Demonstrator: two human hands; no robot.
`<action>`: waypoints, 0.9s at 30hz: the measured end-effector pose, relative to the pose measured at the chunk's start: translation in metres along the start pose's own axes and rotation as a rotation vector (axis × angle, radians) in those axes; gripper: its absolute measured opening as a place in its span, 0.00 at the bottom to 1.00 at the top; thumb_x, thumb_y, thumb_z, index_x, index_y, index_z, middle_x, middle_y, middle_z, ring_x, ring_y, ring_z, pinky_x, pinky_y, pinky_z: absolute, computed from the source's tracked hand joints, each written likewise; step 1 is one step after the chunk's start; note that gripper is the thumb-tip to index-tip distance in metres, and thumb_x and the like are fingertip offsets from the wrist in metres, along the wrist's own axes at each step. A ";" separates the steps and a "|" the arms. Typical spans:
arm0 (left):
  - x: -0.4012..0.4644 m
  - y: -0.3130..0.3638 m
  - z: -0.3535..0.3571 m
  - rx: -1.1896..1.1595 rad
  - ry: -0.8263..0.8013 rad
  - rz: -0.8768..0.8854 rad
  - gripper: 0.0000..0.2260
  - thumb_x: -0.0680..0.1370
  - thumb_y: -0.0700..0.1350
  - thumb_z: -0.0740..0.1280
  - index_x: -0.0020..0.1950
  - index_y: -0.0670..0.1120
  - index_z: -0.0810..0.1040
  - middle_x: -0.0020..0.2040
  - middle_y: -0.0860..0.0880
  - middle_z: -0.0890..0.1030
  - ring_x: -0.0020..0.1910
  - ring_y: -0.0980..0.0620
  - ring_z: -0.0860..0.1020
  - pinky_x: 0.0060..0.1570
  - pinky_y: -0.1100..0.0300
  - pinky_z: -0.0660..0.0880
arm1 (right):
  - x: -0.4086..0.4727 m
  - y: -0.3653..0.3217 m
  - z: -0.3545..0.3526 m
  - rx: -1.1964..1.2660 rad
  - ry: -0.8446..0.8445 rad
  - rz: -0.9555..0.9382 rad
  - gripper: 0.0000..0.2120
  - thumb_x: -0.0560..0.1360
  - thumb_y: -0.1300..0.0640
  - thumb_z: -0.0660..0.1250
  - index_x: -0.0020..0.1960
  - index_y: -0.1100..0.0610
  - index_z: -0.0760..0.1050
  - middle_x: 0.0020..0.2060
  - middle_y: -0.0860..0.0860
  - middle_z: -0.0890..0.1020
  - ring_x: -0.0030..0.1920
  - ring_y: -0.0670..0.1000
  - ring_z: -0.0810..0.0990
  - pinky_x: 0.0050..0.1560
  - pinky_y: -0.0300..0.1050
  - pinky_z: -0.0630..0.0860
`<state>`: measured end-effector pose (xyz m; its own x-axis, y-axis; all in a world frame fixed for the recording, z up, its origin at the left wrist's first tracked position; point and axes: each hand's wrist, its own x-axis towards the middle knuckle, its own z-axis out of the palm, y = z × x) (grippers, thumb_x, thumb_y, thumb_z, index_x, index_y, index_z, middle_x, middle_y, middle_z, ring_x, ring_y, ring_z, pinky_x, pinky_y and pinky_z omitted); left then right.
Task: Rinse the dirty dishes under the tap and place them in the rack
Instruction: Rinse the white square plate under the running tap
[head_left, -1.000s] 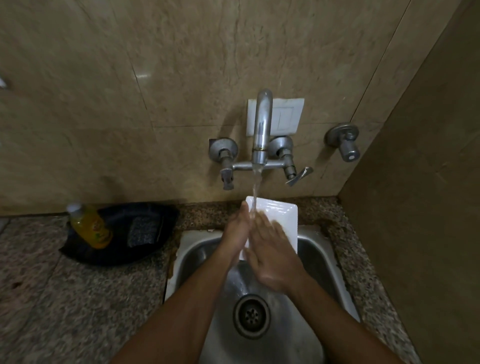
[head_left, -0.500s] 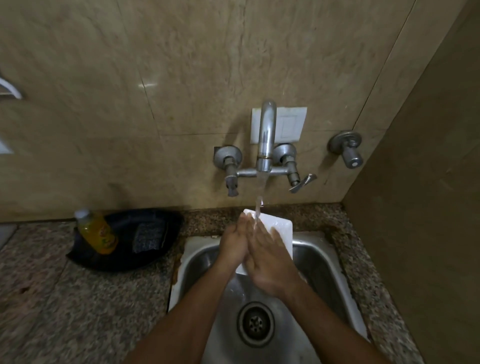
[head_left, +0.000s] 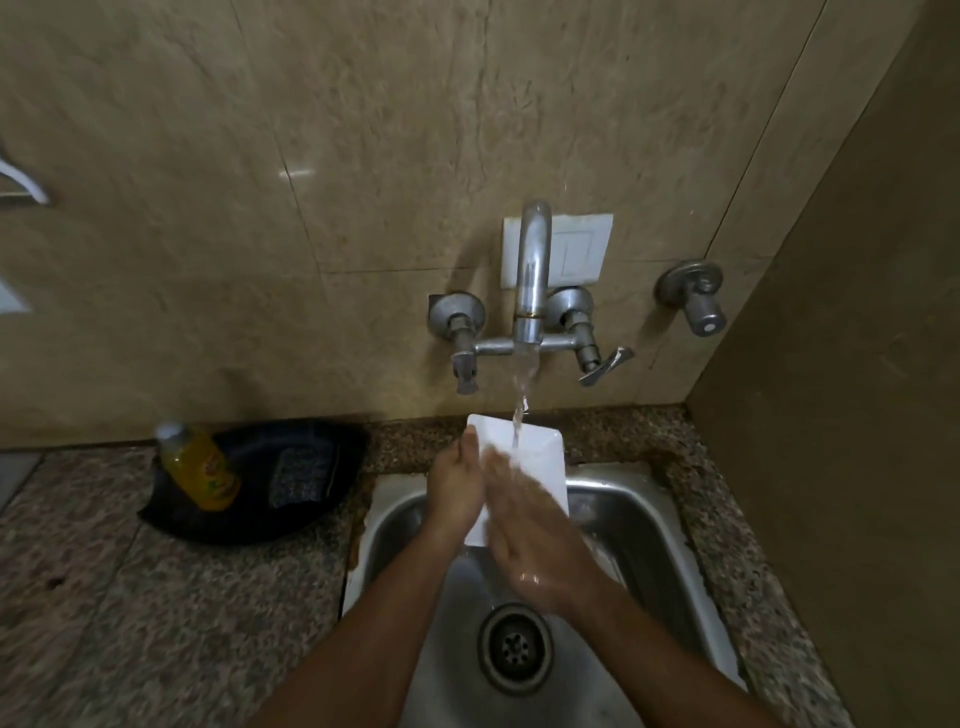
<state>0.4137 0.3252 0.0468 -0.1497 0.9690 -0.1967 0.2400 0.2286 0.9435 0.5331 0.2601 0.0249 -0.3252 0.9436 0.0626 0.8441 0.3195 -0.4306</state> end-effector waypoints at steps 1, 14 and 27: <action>0.000 -0.001 -0.001 -0.007 -0.001 -0.004 0.20 0.84 0.52 0.56 0.41 0.43 0.79 0.37 0.46 0.80 0.38 0.51 0.78 0.34 0.63 0.72 | -0.002 -0.001 0.002 0.014 -0.013 -0.040 0.30 0.81 0.47 0.45 0.80 0.52 0.39 0.79 0.47 0.41 0.78 0.43 0.38 0.78 0.44 0.43; 0.010 0.004 0.002 -0.121 -0.066 -0.055 0.17 0.83 0.56 0.57 0.51 0.48 0.82 0.46 0.49 0.83 0.47 0.51 0.80 0.50 0.59 0.76 | -0.016 -0.007 0.005 0.008 0.046 -0.057 0.33 0.79 0.47 0.49 0.81 0.53 0.41 0.80 0.48 0.41 0.79 0.45 0.39 0.78 0.45 0.41; 0.009 0.005 0.010 -0.484 -0.313 -0.309 0.32 0.68 0.71 0.66 0.64 0.53 0.79 0.61 0.46 0.82 0.59 0.42 0.80 0.62 0.38 0.75 | -0.012 0.031 -0.045 1.004 0.443 0.585 0.15 0.76 0.57 0.72 0.62 0.52 0.77 0.58 0.48 0.82 0.54 0.48 0.82 0.55 0.49 0.79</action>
<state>0.4237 0.3361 0.0472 0.1609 0.8639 -0.4772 -0.2390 0.5032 0.8304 0.5821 0.2626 0.0511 0.3266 0.9321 -0.1564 0.0507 -0.1826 -0.9819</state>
